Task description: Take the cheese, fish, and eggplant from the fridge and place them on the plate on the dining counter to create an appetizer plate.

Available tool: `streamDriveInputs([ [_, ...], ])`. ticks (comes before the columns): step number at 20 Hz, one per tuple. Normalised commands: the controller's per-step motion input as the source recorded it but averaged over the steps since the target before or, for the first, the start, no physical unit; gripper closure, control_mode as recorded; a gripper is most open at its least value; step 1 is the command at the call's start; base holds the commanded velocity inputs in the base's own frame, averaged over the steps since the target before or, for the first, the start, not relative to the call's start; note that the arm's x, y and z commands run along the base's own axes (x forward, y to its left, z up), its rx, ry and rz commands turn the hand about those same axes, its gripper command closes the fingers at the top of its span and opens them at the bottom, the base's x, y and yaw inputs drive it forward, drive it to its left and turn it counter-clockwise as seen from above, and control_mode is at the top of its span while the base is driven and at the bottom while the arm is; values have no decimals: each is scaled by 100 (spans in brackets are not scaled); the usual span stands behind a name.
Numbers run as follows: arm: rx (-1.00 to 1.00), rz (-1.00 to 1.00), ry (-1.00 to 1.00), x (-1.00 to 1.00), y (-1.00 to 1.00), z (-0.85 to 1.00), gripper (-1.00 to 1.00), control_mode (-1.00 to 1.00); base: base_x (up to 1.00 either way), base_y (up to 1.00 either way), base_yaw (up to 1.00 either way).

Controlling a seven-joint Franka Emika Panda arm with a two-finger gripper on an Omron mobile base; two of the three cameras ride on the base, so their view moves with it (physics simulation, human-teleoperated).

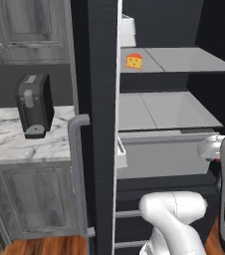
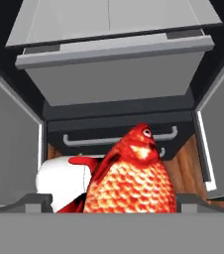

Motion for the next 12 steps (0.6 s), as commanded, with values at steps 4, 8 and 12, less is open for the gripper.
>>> streamDriveInputs([
  [4, 0, 0, 0, 0, 0, 0, 100, 100, -100, 2, 0],
  [8, 0, 0, 0, 0, 0, 0, 100, 100, -100, 0, 0],
  [12, 0, 0, 0, 0, 0, 0, 100, 100, -99, -3, -7],
])
